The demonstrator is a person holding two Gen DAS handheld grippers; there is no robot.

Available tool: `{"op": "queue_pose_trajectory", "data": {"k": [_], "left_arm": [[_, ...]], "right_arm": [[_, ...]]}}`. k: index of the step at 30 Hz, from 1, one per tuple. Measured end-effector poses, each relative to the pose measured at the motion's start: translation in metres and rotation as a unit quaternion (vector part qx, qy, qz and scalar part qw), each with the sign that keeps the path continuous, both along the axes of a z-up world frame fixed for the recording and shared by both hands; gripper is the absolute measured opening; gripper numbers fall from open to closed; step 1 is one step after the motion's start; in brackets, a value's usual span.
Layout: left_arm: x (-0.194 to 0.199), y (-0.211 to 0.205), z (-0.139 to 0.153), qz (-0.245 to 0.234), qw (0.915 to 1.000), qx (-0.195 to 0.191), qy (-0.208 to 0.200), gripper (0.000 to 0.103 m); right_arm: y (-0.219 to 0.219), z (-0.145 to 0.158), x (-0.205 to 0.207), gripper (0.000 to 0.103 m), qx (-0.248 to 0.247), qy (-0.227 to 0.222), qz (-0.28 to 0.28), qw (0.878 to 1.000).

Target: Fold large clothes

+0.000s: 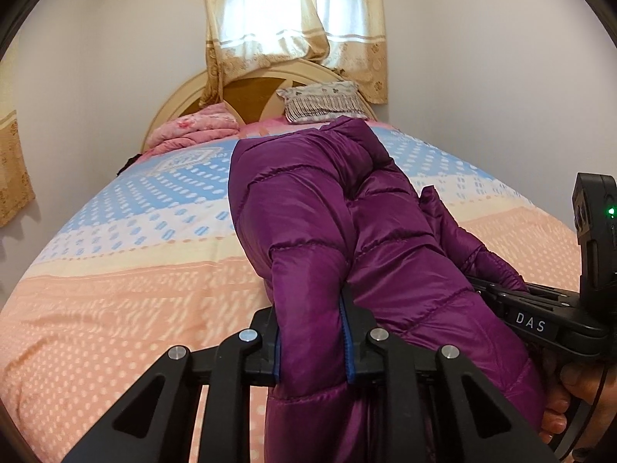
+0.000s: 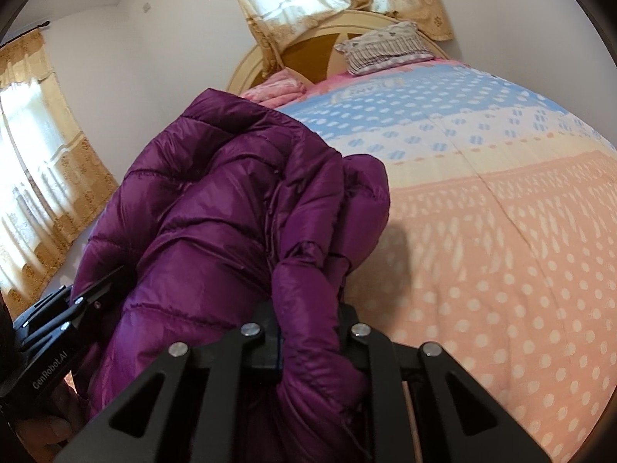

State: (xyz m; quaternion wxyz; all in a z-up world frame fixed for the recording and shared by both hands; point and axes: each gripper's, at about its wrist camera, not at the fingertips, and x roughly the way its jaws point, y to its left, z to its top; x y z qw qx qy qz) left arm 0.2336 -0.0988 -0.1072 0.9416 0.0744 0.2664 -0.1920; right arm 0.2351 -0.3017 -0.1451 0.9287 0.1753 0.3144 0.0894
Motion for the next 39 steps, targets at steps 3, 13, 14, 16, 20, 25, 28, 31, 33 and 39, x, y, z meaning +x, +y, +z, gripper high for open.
{"op": "queue_pose_trajectory", "data": {"k": [3,13,14,16,20,25,28,31,33,39], "left_arm": [[-0.003,0.012,0.004,0.010,0.9999,-0.001,-0.004,0.023],[-0.003,0.053,0.003,0.048,0.9988,-0.009,-0.005,0.022],[-0.002,0.056,0.003,0.050,0.9987,-0.011,-0.004,0.022],[-0.003,0.064,0.003,0.058,0.9982,-0.013,-0.006,0.022],[-0.003,0.074,0.002,0.070,0.9974,-0.016,-0.007,0.021],[-0.002,0.094,-0.002,0.086,0.9961,-0.021,-0.003,0.021],[-0.001,0.101,-0.005,0.094,0.9952,-0.024,0.000,0.021],[0.000,0.109,-0.008,0.103,0.9943,-0.029,0.002,0.021],[0.000,0.113,-0.010,0.107,0.9938,-0.030,0.005,0.021],[0.001,0.127,-0.016,0.119,0.9923,-0.032,0.012,0.021]], "right_arm": [[0.009,0.005,0.003,0.018,-0.001,-0.005,0.012,1.000],[0.050,0.011,0.018,0.018,-0.014,-0.008,0.052,0.999],[0.054,0.012,0.019,0.017,-0.016,-0.009,0.056,0.998],[0.061,0.013,0.021,0.017,-0.019,-0.009,0.063,0.998],[0.074,0.014,0.028,0.017,-0.025,-0.009,0.077,0.997],[0.095,0.012,0.035,0.017,-0.032,-0.006,0.094,0.995],[0.104,0.012,0.038,0.018,-0.035,-0.005,0.103,0.994],[0.113,0.012,0.041,0.017,-0.039,-0.004,0.110,0.993],[0.118,0.011,0.044,0.017,-0.042,-0.002,0.116,0.992],[0.134,0.005,0.050,0.017,-0.048,0.006,0.127,0.991]]}}
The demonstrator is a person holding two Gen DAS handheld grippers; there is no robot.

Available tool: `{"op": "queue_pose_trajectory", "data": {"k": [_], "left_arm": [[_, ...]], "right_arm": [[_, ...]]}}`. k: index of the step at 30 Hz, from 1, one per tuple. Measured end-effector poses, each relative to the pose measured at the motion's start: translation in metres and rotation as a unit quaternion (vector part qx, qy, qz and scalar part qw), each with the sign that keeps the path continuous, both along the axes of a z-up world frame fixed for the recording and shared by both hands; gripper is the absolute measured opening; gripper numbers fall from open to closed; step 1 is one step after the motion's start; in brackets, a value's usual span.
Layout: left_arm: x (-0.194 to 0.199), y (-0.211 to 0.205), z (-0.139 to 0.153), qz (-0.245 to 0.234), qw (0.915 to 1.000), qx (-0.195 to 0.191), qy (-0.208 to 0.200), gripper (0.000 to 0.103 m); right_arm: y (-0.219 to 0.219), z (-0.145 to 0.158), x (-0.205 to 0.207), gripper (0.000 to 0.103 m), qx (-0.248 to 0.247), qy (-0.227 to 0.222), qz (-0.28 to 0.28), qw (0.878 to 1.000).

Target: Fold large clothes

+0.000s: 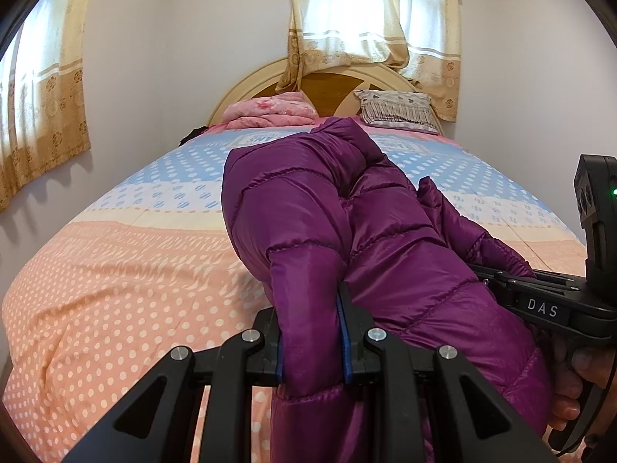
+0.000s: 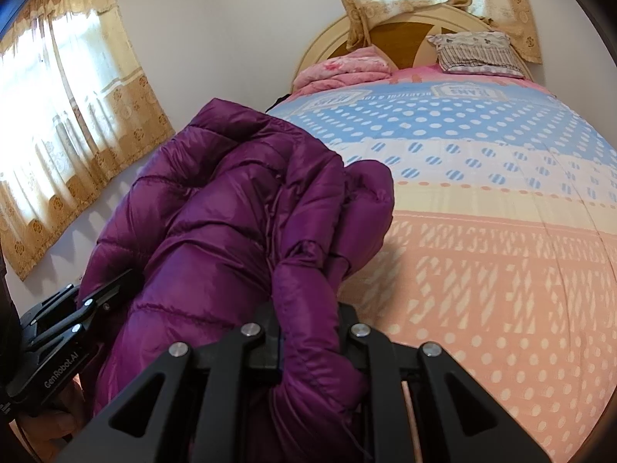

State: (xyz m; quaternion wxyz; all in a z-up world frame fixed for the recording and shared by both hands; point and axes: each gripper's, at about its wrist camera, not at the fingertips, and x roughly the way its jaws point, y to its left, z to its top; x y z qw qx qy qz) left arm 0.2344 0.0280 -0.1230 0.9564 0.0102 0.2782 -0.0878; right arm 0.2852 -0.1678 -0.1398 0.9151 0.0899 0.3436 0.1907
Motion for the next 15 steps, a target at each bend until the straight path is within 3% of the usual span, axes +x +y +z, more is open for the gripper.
{"op": "queue_pose_trajectory", "data": {"k": [15], "left_arm": [[0.003,0.011,-0.014,0.014,0.9998,0.005,0.015,0.021]], "right_arm": [[0.016,-0.013,0.011,0.017,-0.003,0.015,0.015,1.000]]}}
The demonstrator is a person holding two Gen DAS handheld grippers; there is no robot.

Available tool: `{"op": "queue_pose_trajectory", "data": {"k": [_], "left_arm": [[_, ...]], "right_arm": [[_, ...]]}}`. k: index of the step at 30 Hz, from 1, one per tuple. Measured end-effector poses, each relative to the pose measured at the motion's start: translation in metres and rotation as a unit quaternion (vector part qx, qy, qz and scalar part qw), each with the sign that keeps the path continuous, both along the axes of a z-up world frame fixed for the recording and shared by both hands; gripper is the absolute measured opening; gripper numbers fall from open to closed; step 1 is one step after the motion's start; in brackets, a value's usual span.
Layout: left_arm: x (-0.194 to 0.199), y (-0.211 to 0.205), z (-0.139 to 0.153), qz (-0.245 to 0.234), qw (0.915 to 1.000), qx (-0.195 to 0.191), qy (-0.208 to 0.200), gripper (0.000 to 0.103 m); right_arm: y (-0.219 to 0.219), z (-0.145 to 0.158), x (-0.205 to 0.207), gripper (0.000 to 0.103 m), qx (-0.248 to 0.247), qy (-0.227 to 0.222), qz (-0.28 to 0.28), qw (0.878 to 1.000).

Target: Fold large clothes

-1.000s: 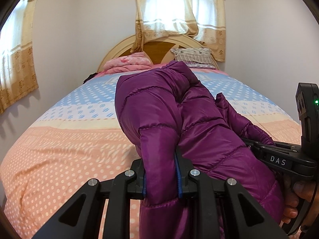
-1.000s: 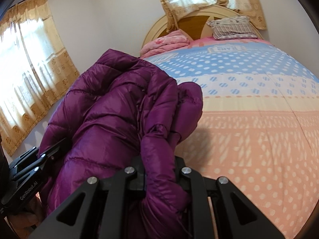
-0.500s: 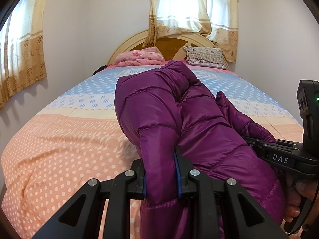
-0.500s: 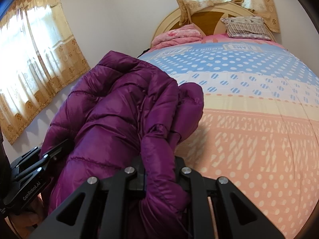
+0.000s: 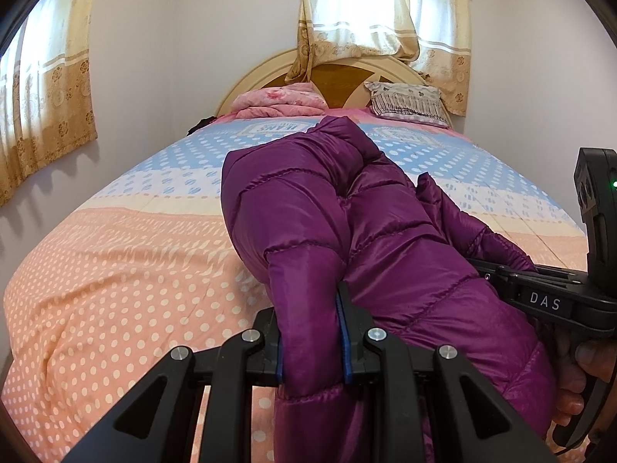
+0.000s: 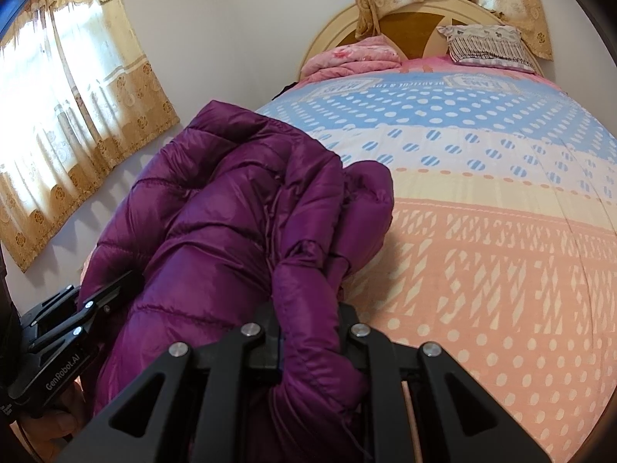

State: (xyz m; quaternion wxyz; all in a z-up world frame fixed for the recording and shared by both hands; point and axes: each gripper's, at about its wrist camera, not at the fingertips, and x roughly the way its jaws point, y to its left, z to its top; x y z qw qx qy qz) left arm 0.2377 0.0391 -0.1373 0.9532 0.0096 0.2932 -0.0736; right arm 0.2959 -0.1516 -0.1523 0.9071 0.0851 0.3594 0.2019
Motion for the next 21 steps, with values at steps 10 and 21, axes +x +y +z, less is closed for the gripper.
{"op": "queue_pose_trajectory", "data": {"k": [10,21], "left_arm": [[0.003,-0.001,-0.010,0.006,0.9999,0.010,0.006,0.022],[0.008,0.003,-0.028,0.023,0.9993,0.014,0.024,0.041]], "right_arm": [[0.001,-0.009,0.007,0.017,0.002,0.015,0.003,1.000],[0.002,-0.021,0.009,0.018,0.005,0.032,-0.003,0.999]]}}
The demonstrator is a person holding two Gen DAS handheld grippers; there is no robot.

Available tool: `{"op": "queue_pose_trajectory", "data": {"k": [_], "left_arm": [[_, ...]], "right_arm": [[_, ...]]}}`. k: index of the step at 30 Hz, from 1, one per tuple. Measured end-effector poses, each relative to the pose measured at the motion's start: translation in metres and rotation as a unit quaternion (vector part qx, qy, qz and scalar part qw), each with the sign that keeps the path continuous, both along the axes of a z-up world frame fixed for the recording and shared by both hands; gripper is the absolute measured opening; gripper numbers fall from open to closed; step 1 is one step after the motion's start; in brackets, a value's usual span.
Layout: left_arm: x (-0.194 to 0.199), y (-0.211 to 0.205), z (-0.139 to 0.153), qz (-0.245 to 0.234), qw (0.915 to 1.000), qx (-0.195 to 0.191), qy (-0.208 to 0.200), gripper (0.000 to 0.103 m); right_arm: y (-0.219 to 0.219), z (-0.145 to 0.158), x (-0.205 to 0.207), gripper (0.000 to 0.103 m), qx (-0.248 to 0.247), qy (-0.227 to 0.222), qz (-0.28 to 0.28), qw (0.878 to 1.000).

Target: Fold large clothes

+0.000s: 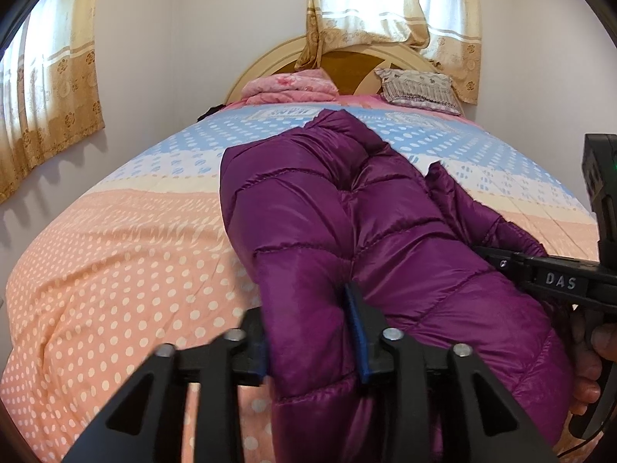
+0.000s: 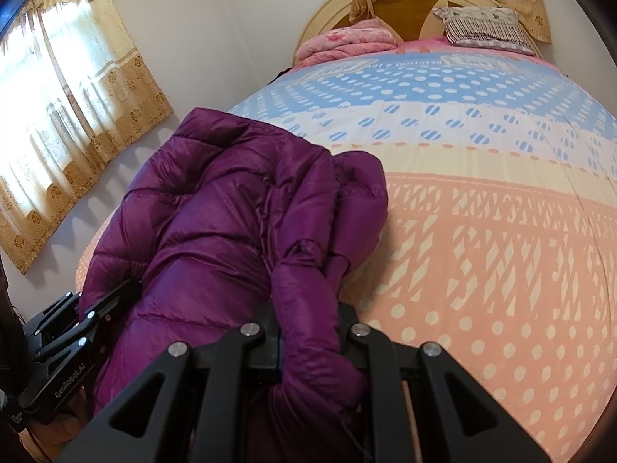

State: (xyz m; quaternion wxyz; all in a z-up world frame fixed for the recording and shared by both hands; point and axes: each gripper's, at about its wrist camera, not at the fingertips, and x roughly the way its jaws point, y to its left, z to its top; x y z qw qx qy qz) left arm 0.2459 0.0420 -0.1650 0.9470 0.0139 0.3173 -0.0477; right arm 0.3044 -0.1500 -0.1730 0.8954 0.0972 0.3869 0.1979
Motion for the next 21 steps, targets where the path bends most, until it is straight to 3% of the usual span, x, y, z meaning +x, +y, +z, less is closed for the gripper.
{"op": "queue_pose_trajectory", "data": {"k": [13,21], "left_arm": [[0.003,0.003,-0.013,0.019,0.9998,0.006,0.002,0.067],[0.006,0.013,-0.019,0.037,0.9992,-0.008,0.007,0.081]], "right_arm": [[0.000,-0.009,0.000,0.021,0.000,0.012,-0.006,1.000],[-0.002,-0.016,0.001,0.030,0.006,0.024,-0.013,1.000]]}}
